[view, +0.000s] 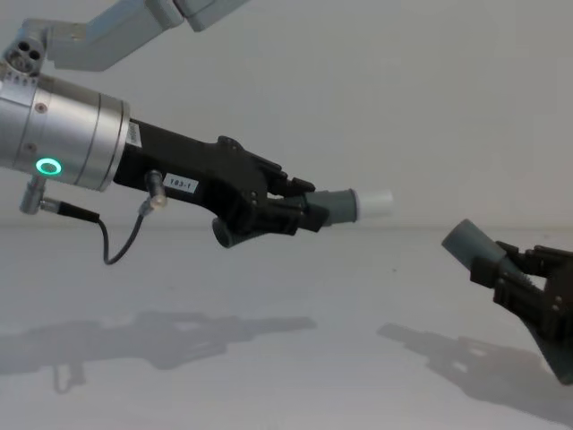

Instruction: Use both hands to pick up one end of the pipe from the table, align the ends, and insert them.

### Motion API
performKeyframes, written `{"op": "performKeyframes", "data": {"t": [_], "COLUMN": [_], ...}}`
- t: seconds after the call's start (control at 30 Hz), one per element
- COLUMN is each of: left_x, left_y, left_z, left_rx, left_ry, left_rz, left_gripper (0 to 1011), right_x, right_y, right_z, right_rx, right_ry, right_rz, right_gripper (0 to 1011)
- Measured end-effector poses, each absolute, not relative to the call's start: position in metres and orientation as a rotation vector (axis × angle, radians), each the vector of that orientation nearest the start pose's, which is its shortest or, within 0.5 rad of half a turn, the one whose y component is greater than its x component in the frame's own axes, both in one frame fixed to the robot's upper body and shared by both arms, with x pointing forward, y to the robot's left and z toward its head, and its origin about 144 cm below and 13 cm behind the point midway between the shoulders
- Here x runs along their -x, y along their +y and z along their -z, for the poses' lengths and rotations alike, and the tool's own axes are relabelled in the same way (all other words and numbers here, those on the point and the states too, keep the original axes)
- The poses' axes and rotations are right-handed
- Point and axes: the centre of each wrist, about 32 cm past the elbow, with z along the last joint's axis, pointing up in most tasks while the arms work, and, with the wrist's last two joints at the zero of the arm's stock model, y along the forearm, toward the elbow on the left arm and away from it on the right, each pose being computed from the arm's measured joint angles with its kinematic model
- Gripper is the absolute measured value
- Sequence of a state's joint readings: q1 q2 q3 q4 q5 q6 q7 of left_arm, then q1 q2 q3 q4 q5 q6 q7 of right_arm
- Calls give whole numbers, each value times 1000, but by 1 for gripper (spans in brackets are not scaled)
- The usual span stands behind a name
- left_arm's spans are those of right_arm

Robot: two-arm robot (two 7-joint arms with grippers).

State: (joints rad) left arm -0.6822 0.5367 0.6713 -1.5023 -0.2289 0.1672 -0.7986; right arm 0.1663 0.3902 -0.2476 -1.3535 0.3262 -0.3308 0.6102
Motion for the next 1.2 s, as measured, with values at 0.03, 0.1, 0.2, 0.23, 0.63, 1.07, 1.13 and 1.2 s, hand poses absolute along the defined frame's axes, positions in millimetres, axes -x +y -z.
{"op": "performKeyframes", "data": {"t": [0.03,0.1,0.2,0.23,0.63,1.07,1.13,1.2], "left_x": [-570,-571,-572,-573,-576,-577,-577,-577], "left_y": [217,218,219,219,217,212,212,212], "left_z": [-1308,-1310,-1313,-1315,-1326,-1332,-1332,-1331], "left_rx": [-428,-431,-435,-438,-467,-484,-483,-477], "left_ry": [-369,-370,-370,-369,-357,-351,-350,-352], "left_rz": [-331,-321,-299,-290,-222,-176,-175,-172], "left_gripper": [327,327,327,327,327,327,327,327], "right_x": [-498,-500,-505,-507,-518,-517,-517,-516], "right_y": [-297,-301,-311,-315,-339,-339,-336,-333], "right_z": [-1129,-1126,-1119,-1115,-1103,-1123,-1133,-1139], "right_rx": [-28,-43,-62,-72,-109,-113,-117,-119], "right_ry": [-229,-253,-290,-312,-433,-453,-443,-428], "right_rz": [784,753,707,681,579,598,608,620], "right_gripper": [291,291,291,291,291,291,290,291]}}
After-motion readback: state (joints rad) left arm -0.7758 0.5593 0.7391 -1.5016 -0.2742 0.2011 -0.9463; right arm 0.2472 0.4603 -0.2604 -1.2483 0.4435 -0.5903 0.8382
